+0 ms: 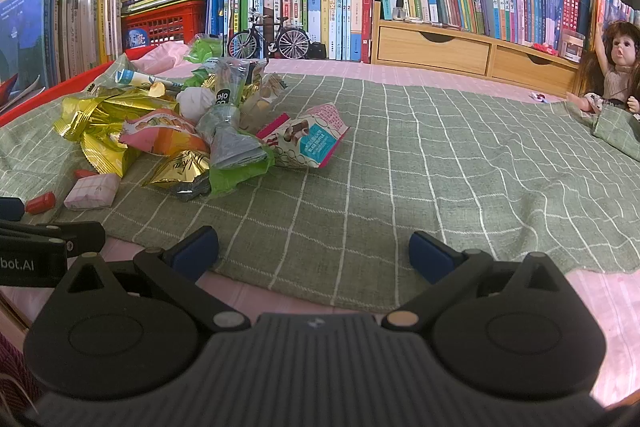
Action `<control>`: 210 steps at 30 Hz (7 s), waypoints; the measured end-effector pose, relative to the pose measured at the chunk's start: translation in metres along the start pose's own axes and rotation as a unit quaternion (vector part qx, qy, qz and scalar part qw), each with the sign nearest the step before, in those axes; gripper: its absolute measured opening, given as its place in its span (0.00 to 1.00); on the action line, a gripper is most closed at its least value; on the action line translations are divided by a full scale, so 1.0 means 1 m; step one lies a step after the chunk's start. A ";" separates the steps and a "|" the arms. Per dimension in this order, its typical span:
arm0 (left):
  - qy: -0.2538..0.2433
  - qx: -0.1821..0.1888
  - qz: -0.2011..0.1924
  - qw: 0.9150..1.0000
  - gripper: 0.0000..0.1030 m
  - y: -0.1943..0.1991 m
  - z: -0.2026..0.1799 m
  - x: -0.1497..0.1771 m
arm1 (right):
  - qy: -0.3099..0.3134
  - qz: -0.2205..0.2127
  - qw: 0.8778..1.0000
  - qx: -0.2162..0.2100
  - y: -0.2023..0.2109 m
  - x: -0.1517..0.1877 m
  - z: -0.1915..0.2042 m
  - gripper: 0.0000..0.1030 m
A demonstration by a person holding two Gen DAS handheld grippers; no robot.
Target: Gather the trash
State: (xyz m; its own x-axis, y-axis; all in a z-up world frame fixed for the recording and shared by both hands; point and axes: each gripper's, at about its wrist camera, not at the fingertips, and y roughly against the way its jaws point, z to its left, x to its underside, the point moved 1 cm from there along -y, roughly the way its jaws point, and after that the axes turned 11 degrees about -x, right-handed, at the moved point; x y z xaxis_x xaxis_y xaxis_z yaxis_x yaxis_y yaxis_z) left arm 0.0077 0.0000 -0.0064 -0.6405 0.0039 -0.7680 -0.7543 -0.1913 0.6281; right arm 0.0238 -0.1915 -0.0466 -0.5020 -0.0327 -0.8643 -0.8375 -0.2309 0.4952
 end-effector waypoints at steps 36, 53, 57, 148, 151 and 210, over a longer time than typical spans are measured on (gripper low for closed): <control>0.000 0.000 0.001 1.000 1.00 0.000 0.000 0.000 | 0.000 0.000 1.000 0.000 0.000 0.001 0.001 1.00; -0.001 0.000 0.002 1.000 1.00 0.000 0.000 0.000 | 0.000 -0.003 1.000 0.000 -0.001 0.002 0.001 1.00; -0.003 0.002 0.001 1.000 1.00 0.000 0.000 0.000 | 0.001 -0.006 1.000 -0.002 -0.002 0.002 0.002 1.00; -0.083 0.188 -0.073 0.976 0.10 0.107 -0.020 0.024 | 0.064 0.046 0.984 -0.162 0.116 -0.003 -0.005 0.37; -0.094 0.191 -0.061 0.975 0.10 0.112 -0.020 0.036 | 0.073 0.072 0.981 -0.166 0.124 0.009 -0.003 0.37; -0.136 0.190 0.212 0.949 0.73 -0.012 -0.083 0.147 | -0.102 0.371 0.913 -0.133 0.026 0.101 -0.041 0.73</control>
State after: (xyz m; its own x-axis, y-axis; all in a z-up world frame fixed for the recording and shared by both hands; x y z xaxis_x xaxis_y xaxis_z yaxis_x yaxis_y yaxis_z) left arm -0.0658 -0.0789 -0.1373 -0.8722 0.2697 -0.4081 -0.3853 0.1350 0.9129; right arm -0.0395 -0.2404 -0.1245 -0.9626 -0.1008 -0.2515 -0.1820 -0.4471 0.8758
